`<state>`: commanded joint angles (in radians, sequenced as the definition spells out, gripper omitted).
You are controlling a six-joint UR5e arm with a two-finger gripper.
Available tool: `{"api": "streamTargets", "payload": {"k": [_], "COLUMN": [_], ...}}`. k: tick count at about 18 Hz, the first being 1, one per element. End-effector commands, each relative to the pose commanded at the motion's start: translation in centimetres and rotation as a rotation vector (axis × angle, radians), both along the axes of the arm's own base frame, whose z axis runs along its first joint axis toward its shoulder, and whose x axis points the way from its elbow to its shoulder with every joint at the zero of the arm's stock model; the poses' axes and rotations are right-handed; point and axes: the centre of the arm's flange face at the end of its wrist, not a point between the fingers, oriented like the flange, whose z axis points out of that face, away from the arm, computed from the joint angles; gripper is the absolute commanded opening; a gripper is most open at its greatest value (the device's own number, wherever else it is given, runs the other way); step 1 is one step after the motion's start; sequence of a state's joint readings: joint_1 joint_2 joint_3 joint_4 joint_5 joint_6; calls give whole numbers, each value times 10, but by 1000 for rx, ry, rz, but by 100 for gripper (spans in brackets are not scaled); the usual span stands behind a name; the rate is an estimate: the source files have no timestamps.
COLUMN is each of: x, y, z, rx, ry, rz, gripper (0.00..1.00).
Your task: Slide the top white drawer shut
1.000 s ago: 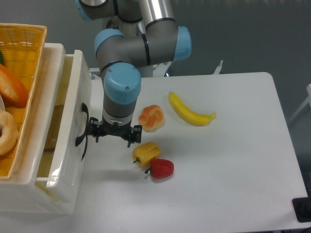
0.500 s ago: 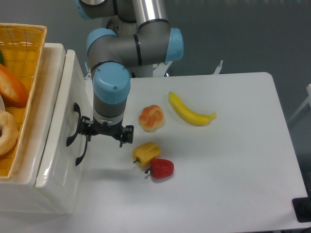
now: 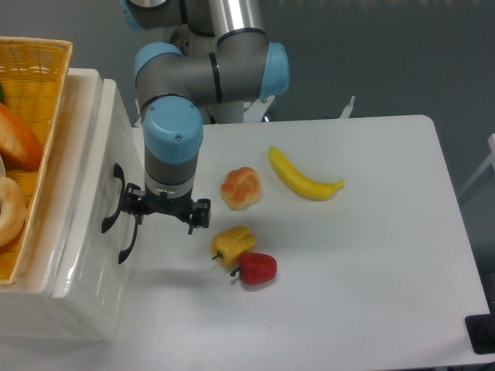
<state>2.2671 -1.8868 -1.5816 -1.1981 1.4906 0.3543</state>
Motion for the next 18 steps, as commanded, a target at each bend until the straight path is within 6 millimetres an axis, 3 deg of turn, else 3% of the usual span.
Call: {"api": "streamTargets", "payload": {"k": [4,8,10,12,18], "x": [-84,-145,-163,-183,-209], "y": [-40,-96,-126,-152,-227], "z": [22,34,52,56,71], "rx": [-54,-81,-74,-86,-180], "ry": [128,164,189,189,203], "rz": [64,3,-4,-27,-98], "gripper": [100,100,100,100,100]}}
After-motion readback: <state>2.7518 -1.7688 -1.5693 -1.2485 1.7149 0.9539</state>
